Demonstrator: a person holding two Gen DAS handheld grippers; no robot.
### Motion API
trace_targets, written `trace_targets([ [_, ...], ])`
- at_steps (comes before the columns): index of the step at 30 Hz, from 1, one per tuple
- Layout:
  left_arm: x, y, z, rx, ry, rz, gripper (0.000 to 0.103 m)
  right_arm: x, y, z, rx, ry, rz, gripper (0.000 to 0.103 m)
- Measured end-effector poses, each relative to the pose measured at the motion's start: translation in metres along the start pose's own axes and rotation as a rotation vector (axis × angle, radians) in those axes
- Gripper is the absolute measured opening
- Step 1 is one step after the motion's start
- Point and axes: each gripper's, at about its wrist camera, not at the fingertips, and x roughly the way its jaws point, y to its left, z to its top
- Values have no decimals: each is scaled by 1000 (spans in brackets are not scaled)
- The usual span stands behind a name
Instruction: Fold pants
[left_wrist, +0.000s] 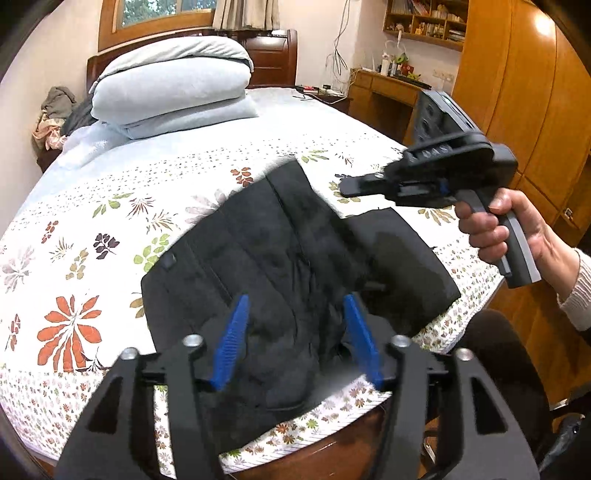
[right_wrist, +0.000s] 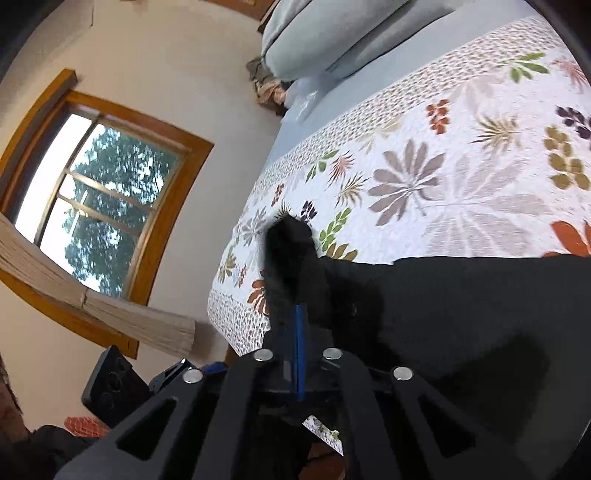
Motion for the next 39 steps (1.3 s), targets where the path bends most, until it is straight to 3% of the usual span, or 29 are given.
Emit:
trace_targets([
  [1, 1, 4, 0, 3, 3, 10, 63, -3, -4, -2, -3, 0, -41, 0],
  [2, 7, 5, -1, 1, 10, 24, 63, -5, -8, -5, -1, 13, -48, 8],
  [4, 13, 22, -6, -39, 25, 47, 63, -6, -24, -9, 40, 25, -83, 38],
  [5, 15, 32, -10, -70, 37, 59, 63, -6, -29, -10, 49, 20, -98, 64],
  [6, 16, 38, -11, -90, 43, 65, 63, -5, -37, -11, 56, 30, -94, 74],
  [10, 18, 64, -18, -166, 63, 102, 63, 1, -59, -13, 98, 30, -55, 75],
  [13, 26, 79, -23, -194, 75, 124, 63, 18, -70, -12, 103, 68, -60, 83],
  [18, 40, 94, -33, -230, 112, 150, 63, 45, -71, -9, 74, 98, -19, 83],
  [23, 48, 106, -40, -260, 131, 153, 64, 79, -55, -9, 13, 198, 28, 78],
  [25, 50, 108, -42, -264, 135, 153, 65, 92, -50, -9, -24, 222, -2, 67],
  [27, 53, 108, -43, -261, 138, 153, 69, 98, -51, -9, -32, 233, -23, 39],
  [30, 64, 107, -47, -235, 167, 166, 72, 98, -56, -10, -20, 238, -13, 18],
  [34, 73, 108, -54, -240, 187, 172, 79, 87, -44, -14, -63, 209, 9, 12],
  [39, 71, 112, -52, -265, 186, 154, 79, 66, -27, -15, -80, 177, 28, 12],
])
